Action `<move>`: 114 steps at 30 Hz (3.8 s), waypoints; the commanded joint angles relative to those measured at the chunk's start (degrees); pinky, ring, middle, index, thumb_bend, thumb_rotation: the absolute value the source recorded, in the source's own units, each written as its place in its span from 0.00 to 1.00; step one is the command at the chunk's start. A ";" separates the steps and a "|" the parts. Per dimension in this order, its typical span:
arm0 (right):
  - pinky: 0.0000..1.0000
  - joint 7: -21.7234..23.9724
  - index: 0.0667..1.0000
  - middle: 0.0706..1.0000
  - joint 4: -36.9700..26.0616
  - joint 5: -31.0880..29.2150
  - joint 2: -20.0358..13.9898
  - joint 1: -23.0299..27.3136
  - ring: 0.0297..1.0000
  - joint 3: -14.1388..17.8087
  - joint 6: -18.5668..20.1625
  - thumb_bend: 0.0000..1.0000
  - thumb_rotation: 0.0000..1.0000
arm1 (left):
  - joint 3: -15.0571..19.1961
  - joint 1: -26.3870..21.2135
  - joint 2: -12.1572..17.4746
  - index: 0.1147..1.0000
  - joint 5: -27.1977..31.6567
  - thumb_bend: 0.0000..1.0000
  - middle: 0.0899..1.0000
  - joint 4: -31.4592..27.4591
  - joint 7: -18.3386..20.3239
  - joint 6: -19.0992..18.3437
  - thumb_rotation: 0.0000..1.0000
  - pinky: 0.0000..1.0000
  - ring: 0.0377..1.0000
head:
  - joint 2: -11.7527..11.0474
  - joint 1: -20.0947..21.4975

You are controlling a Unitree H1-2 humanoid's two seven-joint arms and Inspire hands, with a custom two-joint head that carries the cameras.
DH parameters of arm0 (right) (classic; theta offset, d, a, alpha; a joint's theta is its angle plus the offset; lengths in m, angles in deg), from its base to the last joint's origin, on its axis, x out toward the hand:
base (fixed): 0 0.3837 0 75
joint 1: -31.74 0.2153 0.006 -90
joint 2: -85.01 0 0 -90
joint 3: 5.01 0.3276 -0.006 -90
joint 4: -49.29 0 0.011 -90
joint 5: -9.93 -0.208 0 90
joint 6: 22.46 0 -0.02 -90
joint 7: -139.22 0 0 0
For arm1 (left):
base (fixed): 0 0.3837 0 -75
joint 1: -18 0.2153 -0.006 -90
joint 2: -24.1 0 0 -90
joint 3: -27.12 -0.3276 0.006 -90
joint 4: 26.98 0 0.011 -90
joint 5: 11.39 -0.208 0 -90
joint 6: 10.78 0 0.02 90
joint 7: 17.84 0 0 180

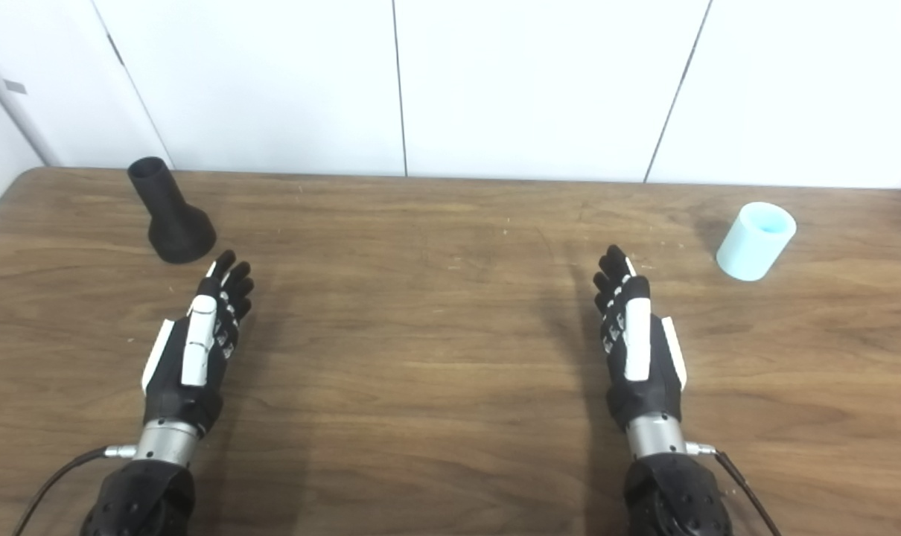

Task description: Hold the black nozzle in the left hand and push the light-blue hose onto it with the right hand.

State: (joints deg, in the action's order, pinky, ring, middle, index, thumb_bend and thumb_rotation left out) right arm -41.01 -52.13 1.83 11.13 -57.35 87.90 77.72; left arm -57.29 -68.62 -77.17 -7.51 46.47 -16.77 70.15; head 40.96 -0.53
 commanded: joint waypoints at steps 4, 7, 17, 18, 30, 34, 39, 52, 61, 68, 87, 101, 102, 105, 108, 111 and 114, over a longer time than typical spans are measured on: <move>1.00 0.06 0.97 0.97 -2.25 0.18 0.50 1.51 0.98 -0.34 -1.31 0.51 1.00 | 0.05 -1.11 0.66 0.97 0.03 0.44 0.96 -1.42 0.15 1.37 1.00 1.00 0.98 | 0.04 -0.16; 1.00 0.16 0.97 0.97 -2.40 0.01 0.47 1.64 0.98 -0.22 -1.07 0.50 1.00 | 0.02 -1.05 0.54 0.97 0.06 0.44 0.96 -1.28 0.08 1.44 1.00 1.00 0.98 | 0.03 -0.30; 1.00 0.52 0.97 0.96 -1.90 -0.31 -0.07 2.13 0.98 0.07 -1.12 0.50 1.00 | -0.20 -1.07 0.56 0.97 -0.35 0.49 0.96 -2.19 -0.07 0.75 0.99 1.00 0.98 | -0.35 -2.86; 1.00 0.58 0.97 0.96 -1.84 -0.37 -0.16 2.18 0.98 0.10 -1.14 0.50 1.00 | -0.16 -1.06 0.60 0.97 -0.48 0.49 0.96 -2.41 -0.15 0.59 0.97 1.00 0.98 | -0.35 -2.86; 1.00 1.91 0.97 0.97 0.09 -2.43 -2.23 2.48 0.99 1.27 -2.35 0.52 1.00 | 0.62 -2.42 1.22 0.88 -17.23 0.71 0.87 -5.90 -7.51 0.79 0.23 0.86 0.89 | -3.22 -11.85; 0.99 2.40 0.96 0.96 2.24 -3.48 -2.90 2.57 0.98 1.92 -3.84 0.54 1.00 | 3.81 -4.54 2.37 0.88 -15.86 0.79 0.89 -6.44 -8.01 -0.27 0.14 0.91 0.92 | -4.27 -13.57; 0.97 2.68 0.95 0.96 3.59 -4.06 -3.06 2.70 0.96 2.08 -5.02 0.54 1.00 | 7.03 -6.98 3.84 0.88 -16.17 0.81 0.92 -8.50 -8.69 -2.93 0.12 0.92 0.93 | -4.74 -13.72; 0.97 3.88 0.95 0.95 6.16 -4.87 -3.62 2.72 0.96 2.42 -7.51 0.51 1.00 | 8.31 -11.85 10.42 0.89 -24.80 0.85 0.93 -6.49 -8.89 -7.10 0.20 0.96 0.96 | -6.51 -17.23; 0.95 6.19 0.94 0.94 10.84 -6.70 -5.66 3.26 0.93 4.03 -10.29 0.49 1.00 | 5.73 -12.39 13.25 0.95 -28.72 0.87 1.00 -5.43 -6.24 -12.02 0.25 1.00 1.00 | -9.60 -22.37; 0.92 6.68 0.92 0.92 14.56 -6.63 -6.77 3.96 0.92 4.55 -12.29 0.52 1.00 | 4.26 -13.57 13.70 0.96 -31.68 0.89 1.00 -1.77 -5.80 -15.13 0.29 1.00 1.00 | -12.08 -23.97; 0.90 10.33 0.92 0.91 20.42 -8.03 -8.19 3.71 0.92 4.53 -17.25 0.60 0.96 | 2.87 -17.88 15.45 0.99 -36.02 0.93 1.00 8.40 -6.44 -17.65 0.33 1.00 1.00 | -16.72 -24.10; 0.90 11.71 0.92 0.91 21.89 -7.86 -8.92 3.90 0.91 4.09 -17.79 0.60 0.96 | 4.73 -23.04 14.81 1.00 -38.90 0.93 1.00 16.89 -6.09 -17.82 0.34 1.00 1.00 | -17.28 -24.07; 0.90 11.84 0.92 0.91 22.08 -7.92 -8.97 3.96 0.91 4.13 -17.85 0.60 0.96 | 4.93 -23.56 14.74 1.00 -39.33 0.93 1.00 17.55 -5.84 -17.83 0.34 1.00 1.00 | -17.41 -24.08; 0.90 12.22 0.92 0.91 22.67 -8.04 -9.04 4.18 0.91 4.35 -17.99 0.60 0.96 | 5.31 -24.52 14.57 1.00 -40.09 0.93 1.00 18.81 -5.40 -17.83 0.34 1.00 1.00 | -17.44 -24.10; 0.90 12.56 0.92 0.91 23.07 -8.18 -9.13 4.34 0.91 4.43 -18.19 0.60 0.96 | 5.48 -25.65 14.82 1.00 -40.37 0.94 1.00 20.80 -4.98 -17.82 0.35 1.00 1.00 | -17.44 -23.94; 0.90 12.78 0.92 0.91 22.95 -8.35 -9.21 4.26 0.90 4.35 -18.16 0.61 0.95 | 5.53 -27.30 15.79 1.00 -40.79 0.94 1.00 23.62 -3.83 -17.83 0.35 1.00 1.00 | -17.37 -23.77; 0.90 12.80 0.92 0.90 22.72 -8.30 -9.24 4.20 0.90 4.26 -18.10 0.61 0.95 | 5.64 -28.15 16.28 0.99 -40.87 0.94 1.00 24.98 -3.20 -17.82 0.36 1.00 1.00 | -17.37 -23.77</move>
State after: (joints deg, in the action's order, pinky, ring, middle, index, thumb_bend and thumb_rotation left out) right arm -29.08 -33.79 -6.17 1.83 -49.83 92.02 61.06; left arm -52.19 -93.60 -62.94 -47.12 72.20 -19.44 51.95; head 23.55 -24.35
